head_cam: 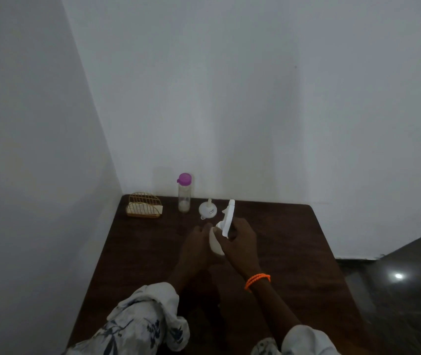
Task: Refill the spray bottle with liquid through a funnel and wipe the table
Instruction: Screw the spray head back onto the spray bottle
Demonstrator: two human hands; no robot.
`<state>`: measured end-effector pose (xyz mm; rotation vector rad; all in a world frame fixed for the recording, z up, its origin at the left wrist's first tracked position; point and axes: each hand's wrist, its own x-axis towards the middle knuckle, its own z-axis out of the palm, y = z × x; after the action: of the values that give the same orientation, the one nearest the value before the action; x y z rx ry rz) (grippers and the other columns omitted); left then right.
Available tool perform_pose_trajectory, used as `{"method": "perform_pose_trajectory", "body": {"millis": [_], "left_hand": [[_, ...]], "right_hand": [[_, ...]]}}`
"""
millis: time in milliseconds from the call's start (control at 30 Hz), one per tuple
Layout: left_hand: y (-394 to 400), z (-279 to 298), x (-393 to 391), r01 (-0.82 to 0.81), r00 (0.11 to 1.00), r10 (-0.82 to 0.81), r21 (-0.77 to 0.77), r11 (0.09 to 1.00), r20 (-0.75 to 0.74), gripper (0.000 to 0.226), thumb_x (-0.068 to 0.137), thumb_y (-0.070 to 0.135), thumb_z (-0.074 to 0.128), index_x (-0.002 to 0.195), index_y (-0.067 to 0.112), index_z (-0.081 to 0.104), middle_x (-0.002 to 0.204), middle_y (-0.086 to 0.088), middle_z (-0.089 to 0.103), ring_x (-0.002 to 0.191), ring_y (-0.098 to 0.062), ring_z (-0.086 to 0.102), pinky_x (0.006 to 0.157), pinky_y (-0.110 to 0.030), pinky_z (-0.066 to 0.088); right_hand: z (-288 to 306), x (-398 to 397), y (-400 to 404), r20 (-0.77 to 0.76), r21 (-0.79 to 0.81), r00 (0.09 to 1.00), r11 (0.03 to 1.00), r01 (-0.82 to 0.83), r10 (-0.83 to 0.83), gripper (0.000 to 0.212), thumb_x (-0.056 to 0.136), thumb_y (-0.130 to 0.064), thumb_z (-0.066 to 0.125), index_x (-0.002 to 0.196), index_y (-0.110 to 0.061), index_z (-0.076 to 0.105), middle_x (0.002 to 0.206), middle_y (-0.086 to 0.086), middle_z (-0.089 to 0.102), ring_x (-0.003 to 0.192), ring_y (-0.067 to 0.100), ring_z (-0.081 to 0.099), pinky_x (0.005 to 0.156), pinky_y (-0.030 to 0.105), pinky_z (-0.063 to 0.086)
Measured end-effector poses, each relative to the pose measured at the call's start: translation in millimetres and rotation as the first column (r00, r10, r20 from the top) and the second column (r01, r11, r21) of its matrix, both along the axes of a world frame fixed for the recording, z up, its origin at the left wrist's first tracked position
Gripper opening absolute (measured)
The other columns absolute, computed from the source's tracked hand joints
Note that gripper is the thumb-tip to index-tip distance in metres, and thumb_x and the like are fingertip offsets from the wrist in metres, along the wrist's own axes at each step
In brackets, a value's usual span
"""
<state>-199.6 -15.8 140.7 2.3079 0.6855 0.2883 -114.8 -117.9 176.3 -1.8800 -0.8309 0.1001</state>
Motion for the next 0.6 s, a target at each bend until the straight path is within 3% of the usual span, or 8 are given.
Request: {"method": "perform_pose_trajectory", "body": {"millis": [133,300,367,467,600], "left_hand": [[-1.7,-4.2,-2.2,0.003,1.0,-0.003,-0.002,1.0,-0.012,0.081,0.066,0.044,0.091,0.133,0.016,0.053,0.128,-0.005,0.06,0.118,-0.021,0.057,0.092,-0.028,0.047],[-4.3,-12.2,-0.7,0.002,0.999,-0.003,-0.015,1.0,-0.043,0.102,0.062,0.064,0.082,0.144,0.018,0.044,0.137,-0.005,0.055,0.123,-0.021,0.054,0.1,-0.039,0.051],[-2.7,-19.6,-0.1,-0.018,0.999,0.018,-0.017,1.0,-0.032,0.103,0.06,0.073,0.075,0.143,0.02,0.045,0.135,-0.004,0.058,0.121,-0.018,0.055,0.097,-0.039,0.054],[-3.9,-15.0,-0.1,-0.015,1.0,0.015,-0.004,1.0,-0.001,0.092,0.068,0.058,0.083,0.141,0.015,0.049,0.132,-0.007,0.061,0.119,-0.02,0.057,0.097,-0.04,0.053],[-3.8,-9.4,2.3,-0.008,1.0,0.007,0.011,1.0,0.023,0.082,0.066,0.05,0.089,0.132,0.016,0.055,0.123,-0.004,0.065,0.112,-0.019,0.061,0.092,-0.04,0.056]], "right_hand": [[-3.7,4.0,-0.4,0.093,-0.137,0.995,0.989,0.048,-0.035,0.022,0.078,-0.044,0.078,0.09,-0.033,0.063,0.096,-0.014,0.061,0.086,0.002,0.06,0.073,0.019,0.052],[4.3,2.8,-0.5,0.115,-0.259,0.993,0.964,0.055,-0.026,0.026,0.08,-0.046,0.071,0.099,-0.032,0.059,0.096,-0.014,0.058,0.085,0.003,0.06,0.075,0.021,0.051],[3.5,2.9,-1.8,0.057,-0.207,0.998,0.978,0.001,0.011,0.029,0.08,-0.036,0.076,0.103,-0.024,0.063,0.093,-0.011,0.059,0.087,0.004,0.059,0.075,0.018,0.05],[-2.0,1.6,-3.7,-0.083,-0.064,0.996,0.998,-0.028,0.023,0.025,0.08,-0.02,0.08,0.101,-0.019,0.066,0.095,-0.008,0.062,0.089,0.004,0.062,0.074,0.015,0.051],[-4.7,0.4,-2.2,-0.138,-0.004,0.99,1.0,-0.013,0.012,0.02,0.085,-0.012,0.077,0.103,-0.016,0.068,0.094,-0.006,0.069,0.088,0.003,0.066,0.072,0.012,0.05]]}}
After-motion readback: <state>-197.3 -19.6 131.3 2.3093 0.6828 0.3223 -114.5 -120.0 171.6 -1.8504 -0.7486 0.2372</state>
